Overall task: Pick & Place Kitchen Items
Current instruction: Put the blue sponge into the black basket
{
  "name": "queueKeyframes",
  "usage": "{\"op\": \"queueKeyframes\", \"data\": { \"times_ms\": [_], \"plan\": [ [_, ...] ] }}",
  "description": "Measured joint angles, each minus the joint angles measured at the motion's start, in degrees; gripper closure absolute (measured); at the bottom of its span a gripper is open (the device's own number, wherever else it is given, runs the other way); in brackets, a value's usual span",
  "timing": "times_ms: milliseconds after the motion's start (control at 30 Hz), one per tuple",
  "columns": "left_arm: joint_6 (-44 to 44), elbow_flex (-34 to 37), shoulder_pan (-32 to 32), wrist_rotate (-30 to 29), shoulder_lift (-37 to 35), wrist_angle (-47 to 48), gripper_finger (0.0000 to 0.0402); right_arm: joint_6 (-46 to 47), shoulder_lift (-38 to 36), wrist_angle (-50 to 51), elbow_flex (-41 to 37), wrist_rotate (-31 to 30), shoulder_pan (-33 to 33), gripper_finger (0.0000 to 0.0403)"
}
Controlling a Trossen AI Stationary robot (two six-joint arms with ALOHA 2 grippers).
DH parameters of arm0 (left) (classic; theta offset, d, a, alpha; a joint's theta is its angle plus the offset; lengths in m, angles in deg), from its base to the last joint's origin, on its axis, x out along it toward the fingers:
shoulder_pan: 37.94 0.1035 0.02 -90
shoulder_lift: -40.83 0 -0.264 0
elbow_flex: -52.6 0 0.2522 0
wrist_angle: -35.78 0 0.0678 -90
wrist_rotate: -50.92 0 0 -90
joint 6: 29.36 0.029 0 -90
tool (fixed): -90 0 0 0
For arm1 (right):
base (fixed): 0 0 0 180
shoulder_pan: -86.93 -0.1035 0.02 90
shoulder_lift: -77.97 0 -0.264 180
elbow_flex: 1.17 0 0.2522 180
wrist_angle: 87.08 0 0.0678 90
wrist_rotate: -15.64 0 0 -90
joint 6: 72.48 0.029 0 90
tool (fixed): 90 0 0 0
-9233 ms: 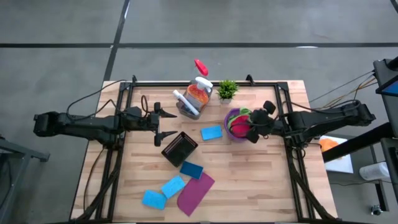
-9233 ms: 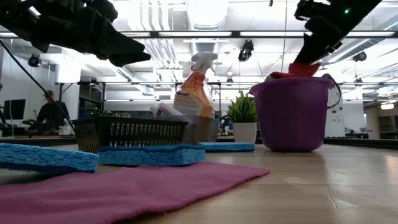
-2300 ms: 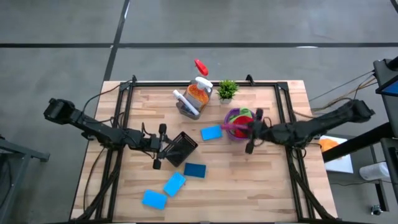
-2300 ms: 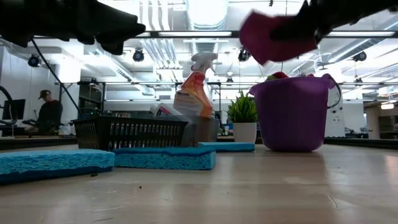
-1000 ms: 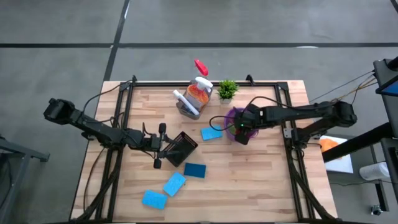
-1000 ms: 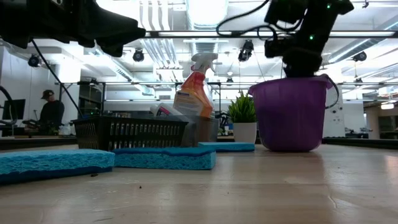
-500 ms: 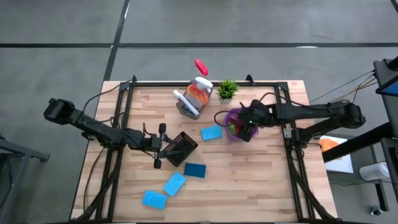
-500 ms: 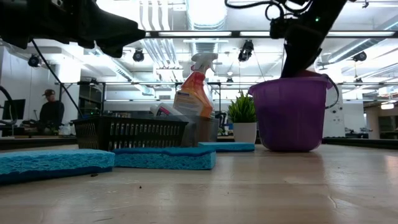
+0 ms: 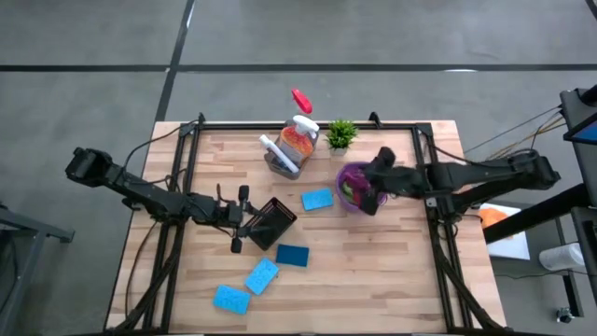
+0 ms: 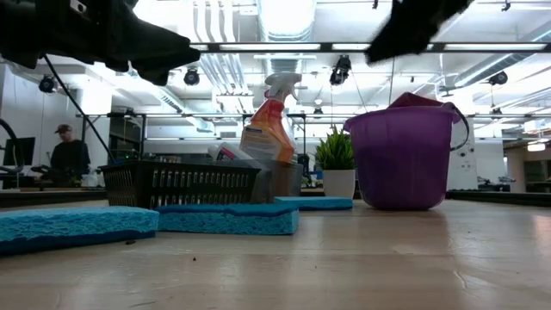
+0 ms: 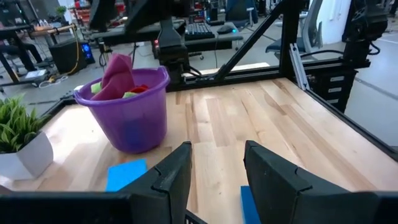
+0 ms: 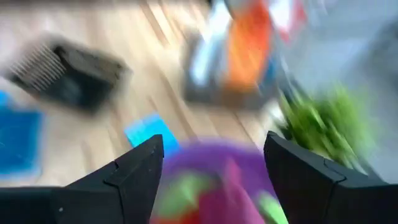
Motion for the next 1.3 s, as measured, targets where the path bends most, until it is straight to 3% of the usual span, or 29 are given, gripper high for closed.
{"op": "queueKeyframes", "data": {
  "times_ms": [200, 367, 733, 967, 1100, 1300],
  "plan": [
    [-2.3, -0.8, -0.1, 1.5, 0.0, 3.1, 0.0252, -9.7, 0.6, -31.2, -9.0, -0.8, -9.4, 0.0131],
    [-4.3, -3.8, -1.1, 2.1, 0.5, 10.6, 0.0252, -12.5, 4.2, -43.5, -13.0, -5.0, -15.5, 0.0131],
    [-20.9, -11.9, -7.7, 2.2, 1.1, 36.9, 0.0252, -11.1, 14.4, -43.9, -12.2, -15.8, -24.4, 0.0131],
    [-31.8, -15.0, -12.3, 4.8, 1.1, 42.9, 0.0244, -11.0, 17.3, -43.9, -10.0, -17.2, -26.8, 0.0130],
    [-37.5, -15.8, -14.0, 6.9, 1.1, 42.9, 0.0201, -11.1, 17.1, -43.8, -9.5, -17.3, -27.6, 0.0131],
    [-46.3, -15.9, -16.2, 7.6, 2.2, 42.7, 0.0086, -11.1, 16.2, -43.7, -9.5, -17.5, -29.0, 0.0131]
  ]
}}
